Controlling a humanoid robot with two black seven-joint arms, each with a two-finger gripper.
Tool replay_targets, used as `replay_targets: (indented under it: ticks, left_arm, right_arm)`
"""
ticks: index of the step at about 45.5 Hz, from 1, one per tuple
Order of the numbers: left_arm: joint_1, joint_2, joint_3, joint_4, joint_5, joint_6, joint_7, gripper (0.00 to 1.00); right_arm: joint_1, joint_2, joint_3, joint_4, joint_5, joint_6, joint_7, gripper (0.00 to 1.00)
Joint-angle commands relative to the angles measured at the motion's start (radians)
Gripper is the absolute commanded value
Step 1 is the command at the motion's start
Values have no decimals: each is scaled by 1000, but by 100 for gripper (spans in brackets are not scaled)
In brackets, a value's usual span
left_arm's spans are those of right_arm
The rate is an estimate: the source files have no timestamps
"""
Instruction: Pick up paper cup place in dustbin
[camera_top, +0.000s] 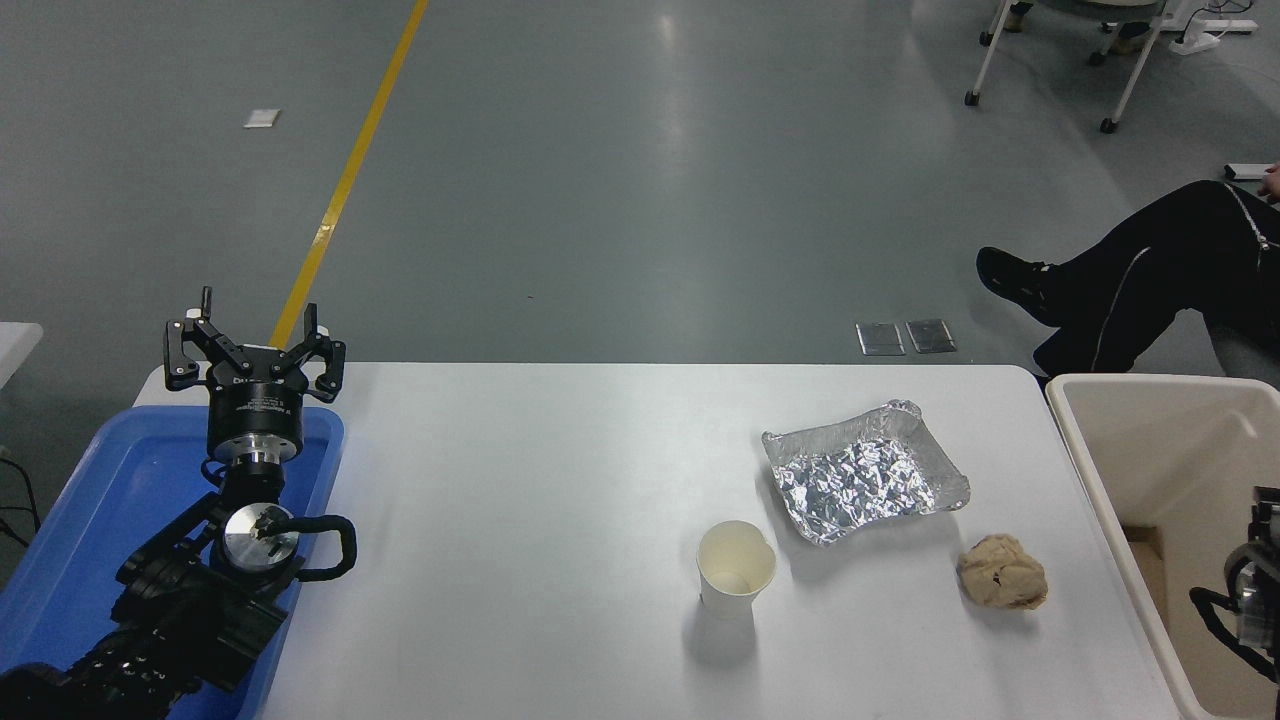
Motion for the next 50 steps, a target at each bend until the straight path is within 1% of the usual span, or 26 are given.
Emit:
replay_targets:
  ticks: [1,6,11,14,17,20,22,26,29,36,39,46,50]
  left_arm:
    - [0,1,0,0,-1,0,-1,99]
    - [0,1,0,0,-1,0,-1,99]
    - [0,1,0,0,-1,0,-1,99]
    - [0,1,0,0,-1,0,0,99]
    - [2,1,0,0,-1,0,0,99]
    - [0,0,0,0,-1,0,0,99]
    - [0,0,0,0,-1,0,0,99]
    - [0,0,0,0,-1,0,0,99]
    - [0,0,0,0,0,0,0,99]
    - [0,0,0,-2,2,0,0,99]
    - [0,0,0,-2,2,0,0,99]
    - [0,0,0,-2,2,0,0,99]
    - [0,0,0,-2,2,0,0,99]
  right_arm:
    - [7,-2,-6,3,-8,1,0,100]
    - [13,1,-4,8,-8,-1,0,100]
    - [87,-16,-12,77,-3,13,0,100]
    - [157,-92,-42,173,7,13,-3,100]
    - [234,-184,-117,325,3,13,-5,100]
    - [329,-270,-247,474,-5,13,-5,100]
    - [416,-307,-359,548,-5,13,-5,100]
    - [601,-306,-589,669,-3,15,-5,100]
    - [705,-300,-705,756,-5,15,-5,100]
    - [886,-295,-792,905,-12,53,-3,100]
    - [955,-294,-823,944,-51,99,-3,100]
    - [1165,-275,-956,1080,-250,252,-2,100]
    - [1296,-272,-1033,1195,-319,309,0,100]
